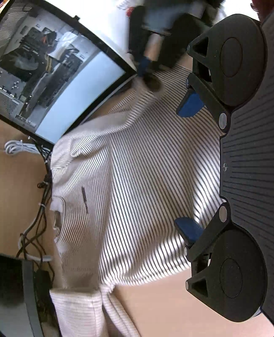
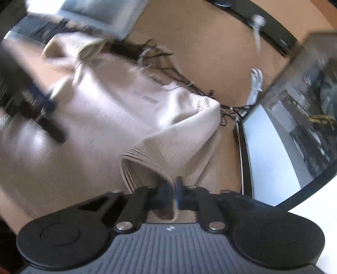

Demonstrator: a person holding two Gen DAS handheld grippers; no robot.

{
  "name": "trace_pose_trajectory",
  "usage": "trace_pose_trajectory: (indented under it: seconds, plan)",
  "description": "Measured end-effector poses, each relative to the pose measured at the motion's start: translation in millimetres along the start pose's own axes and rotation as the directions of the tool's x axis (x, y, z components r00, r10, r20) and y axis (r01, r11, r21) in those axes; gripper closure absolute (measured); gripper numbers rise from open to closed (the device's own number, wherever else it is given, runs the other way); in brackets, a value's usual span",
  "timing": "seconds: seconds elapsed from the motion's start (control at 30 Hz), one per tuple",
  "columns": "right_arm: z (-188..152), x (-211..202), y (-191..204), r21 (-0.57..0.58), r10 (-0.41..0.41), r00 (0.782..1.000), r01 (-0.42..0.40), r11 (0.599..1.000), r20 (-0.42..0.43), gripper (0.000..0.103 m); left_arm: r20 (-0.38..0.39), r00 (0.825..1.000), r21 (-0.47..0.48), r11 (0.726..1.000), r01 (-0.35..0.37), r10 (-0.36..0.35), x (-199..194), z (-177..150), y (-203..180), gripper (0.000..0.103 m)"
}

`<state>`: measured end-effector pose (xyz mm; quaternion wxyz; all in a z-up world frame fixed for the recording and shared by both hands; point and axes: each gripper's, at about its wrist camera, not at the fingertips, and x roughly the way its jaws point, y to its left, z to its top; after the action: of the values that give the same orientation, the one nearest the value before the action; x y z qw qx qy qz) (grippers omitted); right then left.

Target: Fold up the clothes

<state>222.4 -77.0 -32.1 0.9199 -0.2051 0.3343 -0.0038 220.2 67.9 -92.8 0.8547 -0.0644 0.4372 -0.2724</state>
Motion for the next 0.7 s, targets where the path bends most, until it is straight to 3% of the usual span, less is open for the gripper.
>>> trace_pose_trajectory:
  seconds: [0.13,0.27,0.37,0.47,0.6,0.7]
  plan:
    - [33.8,-18.9,-54.6,0.257,0.002,0.999,-0.015,0.966,0.051,0.099,0.001,0.999,0.010,0.999,-0.053,0.053,-20.3,-12.5,10.9,0.000]
    - [74.6,-51.9,-117.0,0.453,-0.035,0.978,-0.062,0.889,0.204,0.099,0.012,1.000,-0.107,0.994,-0.025,0.026,-39.0,-16.6,29.7,0.000]
    - [103.9,-58.9,-142.2,0.496,-0.047,0.961,-0.099,0.863,0.274,0.099,0.051,0.998,-0.223,0.975,-0.019,0.031,-53.6,-8.9,41.0,0.000]
    - [129.7,-50.6,-156.7,0.521,-0.033,0.950,-0.140,0.842,0.309,0.099,0.128,0.990,-0.263,0.964,-0.023,0.058,-74.5,-1.7,45.1,0.000]
    - [152.9,-29.9,-153.6,0.531,0.083,0.936,-0.265,0.805,0.342,0.099,0.215,0.968,-0.282,0.957,-0.063,0.127,-104.6,4.4,44.1,0.000]
    - [169.4,-7.0,-130.4,0.496,0.161,0.923,-0.327,0.804,0.348,0.099,0.247,0.953,-0.316,0.944,-0.093,0.177,-125.0,-0.1,47.8,0.000]
